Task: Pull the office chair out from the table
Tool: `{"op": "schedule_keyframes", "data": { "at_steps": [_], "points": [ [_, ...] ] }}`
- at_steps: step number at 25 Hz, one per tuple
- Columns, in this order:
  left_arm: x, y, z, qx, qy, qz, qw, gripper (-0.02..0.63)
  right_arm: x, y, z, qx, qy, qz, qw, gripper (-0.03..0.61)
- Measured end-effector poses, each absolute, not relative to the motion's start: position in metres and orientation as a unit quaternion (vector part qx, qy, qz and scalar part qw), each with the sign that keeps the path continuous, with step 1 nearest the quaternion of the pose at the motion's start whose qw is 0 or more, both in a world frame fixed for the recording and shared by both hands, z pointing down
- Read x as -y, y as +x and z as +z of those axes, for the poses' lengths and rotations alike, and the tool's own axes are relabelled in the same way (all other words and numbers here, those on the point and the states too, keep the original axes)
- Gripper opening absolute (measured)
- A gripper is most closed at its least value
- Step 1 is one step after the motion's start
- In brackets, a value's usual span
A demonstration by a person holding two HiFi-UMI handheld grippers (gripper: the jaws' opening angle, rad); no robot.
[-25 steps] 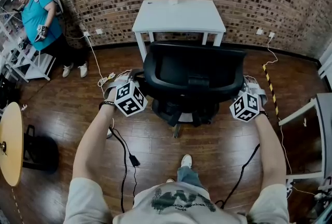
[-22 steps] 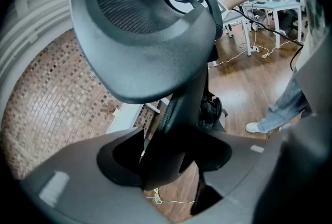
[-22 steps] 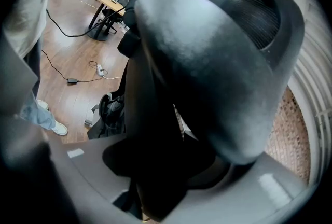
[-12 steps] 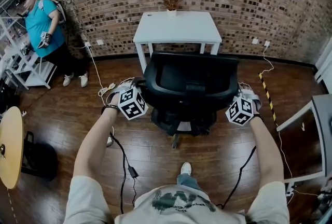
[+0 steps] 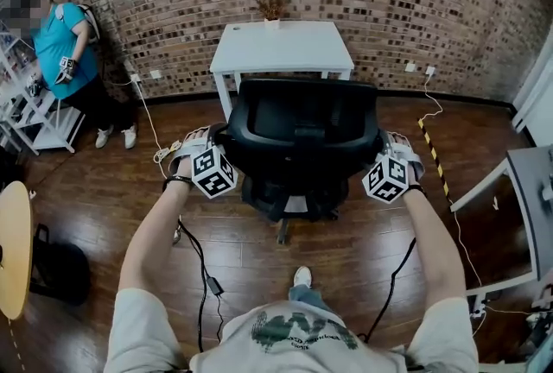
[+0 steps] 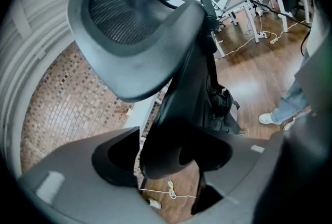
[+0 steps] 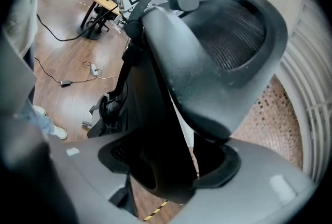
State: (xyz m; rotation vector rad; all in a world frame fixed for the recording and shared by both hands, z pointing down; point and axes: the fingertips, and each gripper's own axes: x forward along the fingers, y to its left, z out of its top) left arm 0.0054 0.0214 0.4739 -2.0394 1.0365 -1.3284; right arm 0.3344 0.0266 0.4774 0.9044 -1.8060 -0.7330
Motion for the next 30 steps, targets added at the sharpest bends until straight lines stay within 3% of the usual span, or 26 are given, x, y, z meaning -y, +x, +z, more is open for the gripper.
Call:
{"op": "schedule_keyframes", "data": {
  "at_steps": [14,23,30],
  "points": [
    [-0.099,0.012,0.481,-0.410,-0.747,-0.451,0.265,0.301,-0.126,0.331,0.479,0.721,0.380,-0.314,0.488,0.319],
    [-0.167,0.075,0.487,-0.398,-0.770,-0.421,0.267,0.281,-0.184,0.314,0.495,0.744,0.375,-0.310,0.457,0.301],
    [-0.229,0.131,0.489,-0.409,-0.809,-0.365,0.214,0.241,-0.250,0.310,0.481,0.770,0.380,-0.317,0.403,0.270]
  ]
}}
